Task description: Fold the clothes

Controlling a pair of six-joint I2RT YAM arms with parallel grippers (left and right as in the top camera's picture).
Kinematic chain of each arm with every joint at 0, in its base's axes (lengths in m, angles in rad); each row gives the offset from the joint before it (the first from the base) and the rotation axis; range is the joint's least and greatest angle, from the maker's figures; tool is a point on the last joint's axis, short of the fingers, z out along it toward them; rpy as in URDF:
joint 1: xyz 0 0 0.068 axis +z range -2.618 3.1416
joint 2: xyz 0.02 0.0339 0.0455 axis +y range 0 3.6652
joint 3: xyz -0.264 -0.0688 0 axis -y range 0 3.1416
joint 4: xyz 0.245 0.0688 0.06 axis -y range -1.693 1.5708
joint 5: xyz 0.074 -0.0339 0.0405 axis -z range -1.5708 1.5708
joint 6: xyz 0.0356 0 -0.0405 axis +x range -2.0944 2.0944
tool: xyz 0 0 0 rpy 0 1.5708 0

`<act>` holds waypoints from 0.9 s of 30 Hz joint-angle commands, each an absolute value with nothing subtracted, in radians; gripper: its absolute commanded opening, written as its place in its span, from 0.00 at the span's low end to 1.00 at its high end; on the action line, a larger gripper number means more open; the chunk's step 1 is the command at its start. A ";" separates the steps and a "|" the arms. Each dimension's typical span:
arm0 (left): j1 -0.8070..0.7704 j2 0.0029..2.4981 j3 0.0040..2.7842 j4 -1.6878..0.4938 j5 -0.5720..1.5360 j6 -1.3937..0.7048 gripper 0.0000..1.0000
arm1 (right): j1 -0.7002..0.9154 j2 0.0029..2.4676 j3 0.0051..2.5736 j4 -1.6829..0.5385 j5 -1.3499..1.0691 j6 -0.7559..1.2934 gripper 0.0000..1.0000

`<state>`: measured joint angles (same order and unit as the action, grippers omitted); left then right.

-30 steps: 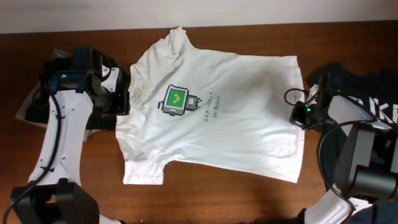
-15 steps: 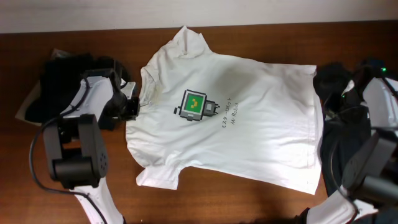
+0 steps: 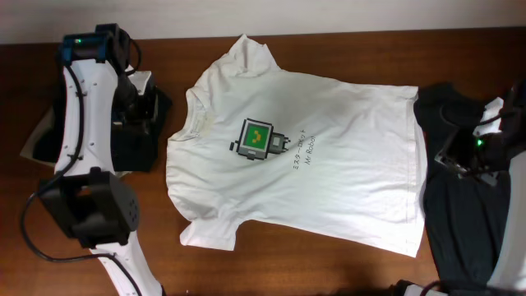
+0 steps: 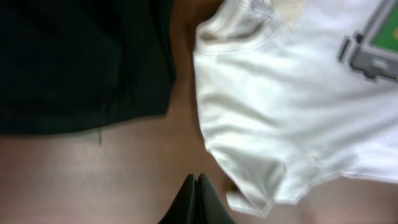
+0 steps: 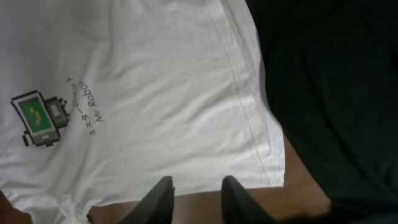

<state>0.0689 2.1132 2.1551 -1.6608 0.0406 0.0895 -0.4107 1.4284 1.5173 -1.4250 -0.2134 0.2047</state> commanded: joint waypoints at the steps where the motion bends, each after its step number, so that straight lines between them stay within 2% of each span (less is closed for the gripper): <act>1: 0.068 2.009 2.174 -1.689 0.123 0.107 0.03 | -0.407 1.288 1.526 -1.468 -0.225 0.232 0.37; 4: 0.061 1.818 2.050 -1.688 0.128 0.106 0.04 | -0.407 1.246 1.526 -1.551 -0.225 0.271 0.41; 6: 0.060 1.705 1.911 -1.675 0.135 0.101 0.10 | -0.407 1.248 1.498 -1.554 -0.225 0.271 0.43; 7: 0.060 1.647 1.812 -1.650 0.164 0.094 0.13 | -0.407 1.250 1.469 -1.546 -0.225 0.279 0.48; 9: 0.060 1.547 1.572 -1.584 0.215 0.078 0.21 | -0.407 1.261 1.379 -1.509 -0.233 0.279 0.48; 10: 0.061 1.519 1.475 -1.551 0.224 0.047 0.22 | -0.407 1.267 1.336 -1.490 -0.236 0.279 0.48; 13: 0.061 1.479 1.119 -1.370 0.290 -0.065 0.23 | -0.407 1.289 1.163 -1.402 -0.271 0.279 0.48; 16: 0.060 1.479 0.834 -1.167 0.404 -0.065 0.26 | -0.407 1.294 1.079 -1.341 -0.278 0.279 0.49; 18: 0.060 1.479 0.753 -1.052 0.404 -0.099 0.35 | -0.407 1.298 1.078 -1.322 -0.278 0.279 0.49; 21: 0.060 1.480 0.690 -0.962 0.398 -0.172 0.41 | -0.407 1.298 1.078 -1.318 -0.277 0.279 0.50; 22: 0.060 1.480 0.681 -0.945 0.396 -0.196 0.47 | -0.407 1.298 1.078 -1.317 -0.277 0.278 0.49; 27: 0.060 1.497 0.640 -0.866 0.352 -0.303 0.49 | -0.407 1.298 1.078 -1.297 -0.277 0.278 0.49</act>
<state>0.0612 1.4818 0.6735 -0.8871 0.3763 -0.2241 -0.4107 1.3010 1.0809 -1.3025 -0.2684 0.2768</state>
